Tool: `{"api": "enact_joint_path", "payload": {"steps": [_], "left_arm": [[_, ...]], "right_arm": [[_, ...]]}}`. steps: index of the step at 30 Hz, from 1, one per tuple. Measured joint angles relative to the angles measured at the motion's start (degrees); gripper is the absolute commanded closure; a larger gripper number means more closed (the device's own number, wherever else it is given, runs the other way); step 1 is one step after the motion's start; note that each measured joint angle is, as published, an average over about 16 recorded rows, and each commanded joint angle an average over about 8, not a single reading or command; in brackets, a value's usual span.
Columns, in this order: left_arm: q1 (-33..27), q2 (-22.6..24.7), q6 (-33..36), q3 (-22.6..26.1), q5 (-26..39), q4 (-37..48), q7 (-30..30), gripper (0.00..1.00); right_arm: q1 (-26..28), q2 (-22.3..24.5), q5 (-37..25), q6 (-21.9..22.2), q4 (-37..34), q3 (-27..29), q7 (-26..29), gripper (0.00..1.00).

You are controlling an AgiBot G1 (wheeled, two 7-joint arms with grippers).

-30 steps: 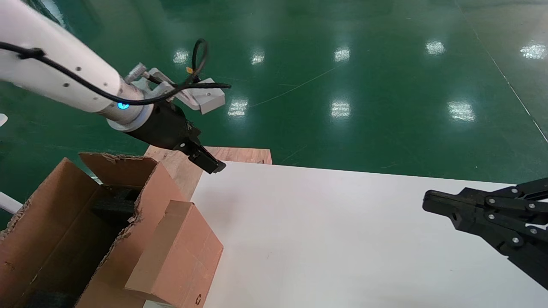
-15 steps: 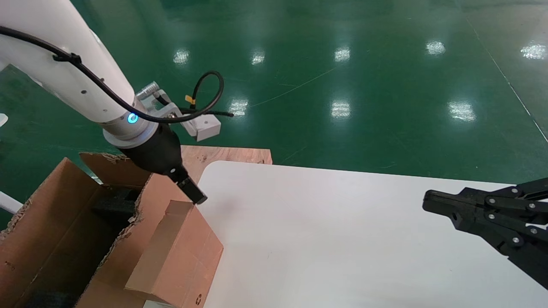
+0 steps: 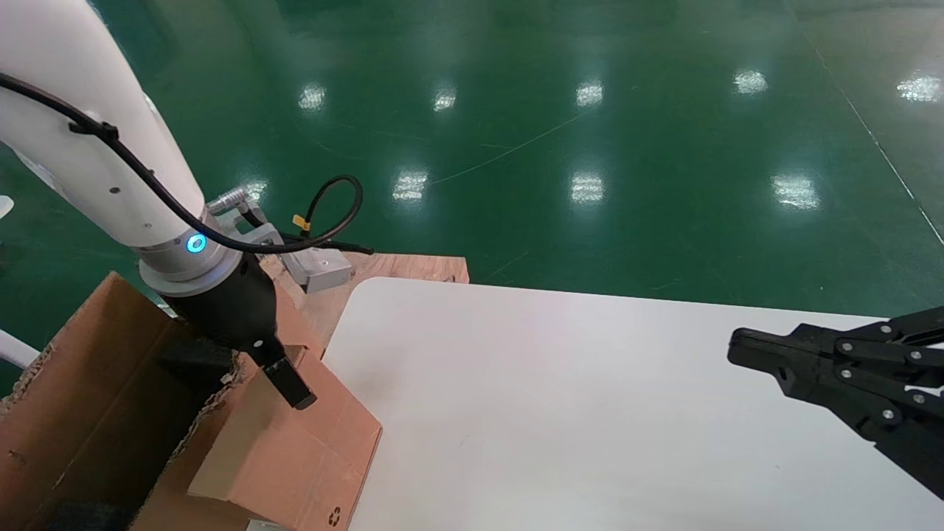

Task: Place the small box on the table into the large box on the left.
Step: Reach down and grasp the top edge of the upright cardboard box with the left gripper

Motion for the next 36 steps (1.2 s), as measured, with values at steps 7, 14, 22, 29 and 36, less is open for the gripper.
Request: {"api": "enact_joint_path", "payload": {"steps": [7, 14, 22, 29, 36], "left_arm": [[-1.1, 0.1, -0.3, 3.1, -2.9, 0.0, 0.9, 0.0], [-1.9, 0.8, -0.2, 5.9, -5.6, 0.3, 2.4, 0.0], [-1.9, 2.6, -0.1, 9.8, -8.7, 2.1, 4.4, 0.0], [-2.2, 3.9, -0.7, 12.3, -10.1, 3.8, 5.1, 0.0], [-2.6, 4.2, -1.6, 13.2, -10.5, 4.5, 4.8, 0.0]], "right_arm": [[0.0, 0.0, 0.0, 0.0, 0.0, 0.0, 0.0, 1.0], [0.0, 0.0, 0.0, 0.0, 0.0, 0.0, 0.0, 1.0], [0.0, 0.0, 0.0, 0.0, 0.0, 0.0, 0.0, 1.0], [0.0, 0.0, 0.0, 0.0, 0.0, 0.0, 0.0, 1.0], [0.0, 0.0, 0.0, 0.0, 0.0, 0.0, 0.0, 1.0]]}}
